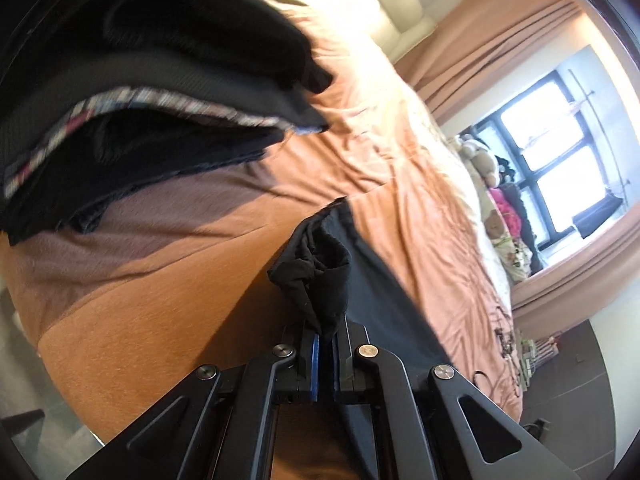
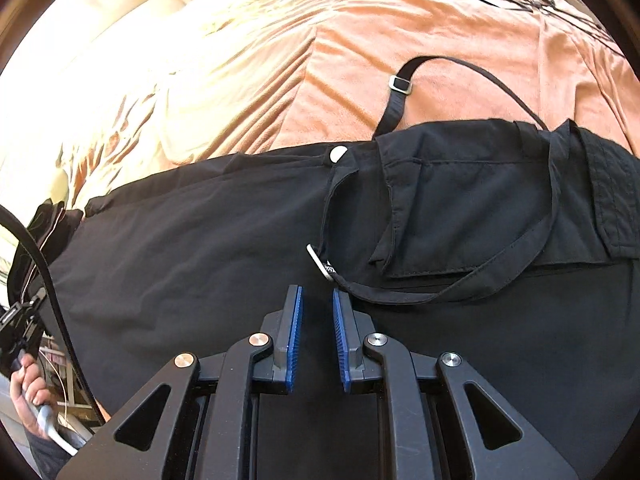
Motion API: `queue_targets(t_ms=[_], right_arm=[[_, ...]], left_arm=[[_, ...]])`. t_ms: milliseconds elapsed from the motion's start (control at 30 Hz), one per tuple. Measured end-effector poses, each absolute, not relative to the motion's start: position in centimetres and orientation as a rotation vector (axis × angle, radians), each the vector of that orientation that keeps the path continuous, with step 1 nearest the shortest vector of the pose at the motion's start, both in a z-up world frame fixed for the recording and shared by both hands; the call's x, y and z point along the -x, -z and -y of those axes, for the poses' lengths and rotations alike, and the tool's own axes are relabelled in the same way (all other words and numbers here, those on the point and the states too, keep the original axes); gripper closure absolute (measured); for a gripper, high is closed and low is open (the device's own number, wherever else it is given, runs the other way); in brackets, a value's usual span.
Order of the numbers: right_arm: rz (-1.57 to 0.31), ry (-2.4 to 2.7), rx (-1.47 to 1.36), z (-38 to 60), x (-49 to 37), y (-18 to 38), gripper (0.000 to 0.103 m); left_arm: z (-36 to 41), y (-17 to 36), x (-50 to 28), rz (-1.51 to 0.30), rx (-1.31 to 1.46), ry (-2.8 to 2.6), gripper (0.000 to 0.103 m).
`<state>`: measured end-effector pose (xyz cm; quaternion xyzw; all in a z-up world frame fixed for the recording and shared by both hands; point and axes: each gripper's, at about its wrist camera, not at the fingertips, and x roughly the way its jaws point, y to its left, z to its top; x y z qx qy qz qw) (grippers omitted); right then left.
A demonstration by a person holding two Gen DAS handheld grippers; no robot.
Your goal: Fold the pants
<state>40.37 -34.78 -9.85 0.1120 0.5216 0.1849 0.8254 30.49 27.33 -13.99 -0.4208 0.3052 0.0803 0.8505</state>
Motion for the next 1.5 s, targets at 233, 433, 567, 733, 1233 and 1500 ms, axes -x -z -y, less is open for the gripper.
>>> queue_targets(t_ms=[233,433,567,733,1233,1500], right_arm=[[-1.156,-0.449,-0.248,35.2,-36.3,10.5,0.090],[-1.174,-0.472,-0.302,36.2,-31.9,11.4,0.092],[-1.179,-0.489,-0.311,36.7,-29.7,11.5,0.093],[-1.184,-0.528,-0.325,36.9,-27.4,11.5,0.093],[-1.003,-0.520,-0.472,46.1,-24.5,6.1,0.093],[-0.870,-0.439,-0.548,52.7,-21.8,3.7,0.051]], left_arm=[[-25.5,9.1,-31.4,-0.584,0.825,-0.098,0.099],[-23.4,5.4,-32.3,-0.546,0.788,-0.036,0.099],[-21.7,2.4,-32.9,-0.516,0.756,0.016,0.099],[-18.8,-1.5,-34.0,-0.480,0.712,0.094,0.099],[-7.5,-12.5,-36.9,-0.385,0.556,0.331,0.099],[-0.7,-16.3,-37.0,-0.366,0.502,0.450,0.099]])
